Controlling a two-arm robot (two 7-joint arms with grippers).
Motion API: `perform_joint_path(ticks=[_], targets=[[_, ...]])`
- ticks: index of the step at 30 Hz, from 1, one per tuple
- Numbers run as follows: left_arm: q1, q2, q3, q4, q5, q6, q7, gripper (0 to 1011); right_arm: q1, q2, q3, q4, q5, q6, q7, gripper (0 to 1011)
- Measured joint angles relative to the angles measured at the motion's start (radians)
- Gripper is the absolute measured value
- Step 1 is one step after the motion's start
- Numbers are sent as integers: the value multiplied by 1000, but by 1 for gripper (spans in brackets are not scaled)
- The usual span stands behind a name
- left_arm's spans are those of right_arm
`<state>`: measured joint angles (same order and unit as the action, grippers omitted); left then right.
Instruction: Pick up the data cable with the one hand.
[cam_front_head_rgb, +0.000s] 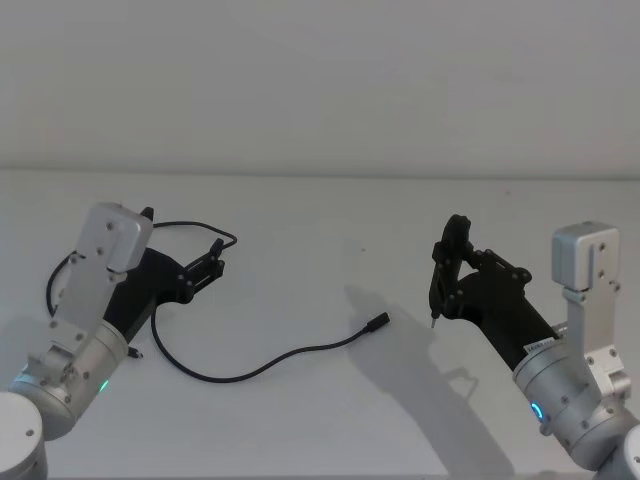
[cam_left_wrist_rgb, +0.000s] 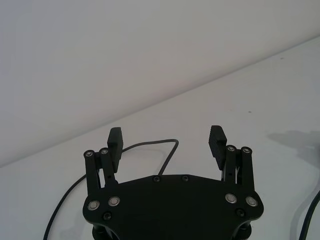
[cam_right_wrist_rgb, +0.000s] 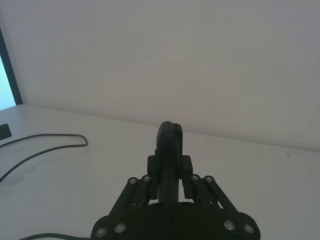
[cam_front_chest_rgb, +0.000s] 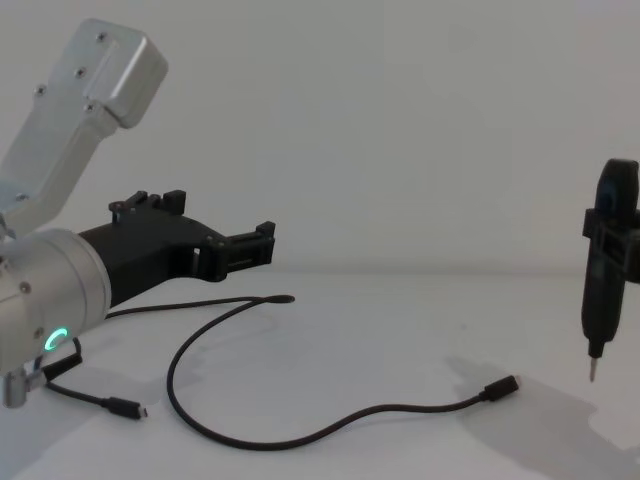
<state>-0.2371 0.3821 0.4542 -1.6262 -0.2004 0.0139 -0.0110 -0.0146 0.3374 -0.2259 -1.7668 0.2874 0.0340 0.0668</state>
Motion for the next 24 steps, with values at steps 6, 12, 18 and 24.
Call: perform_joint_path(ticks=[6, 12, 18, 24], targets=[[0, 4, 0, -2, -3, 1, -15, 1000, 0, 0, 0, 0, 0, 0, 0, 274], [-2, 22, -1, -10, -20, 8, -58, 1001, 0, 0, 0, 0, 0, 0, 0, 274], [-9, 60, -6, -19, -56, 23, -146, 1000, 0, 0, 0, 0, 0, 0, 0, 274], [-22, 98, -10, -20, -90, 37, -236, 1000, 0, 0, 0, 0, 0, 0, 0, 275]])
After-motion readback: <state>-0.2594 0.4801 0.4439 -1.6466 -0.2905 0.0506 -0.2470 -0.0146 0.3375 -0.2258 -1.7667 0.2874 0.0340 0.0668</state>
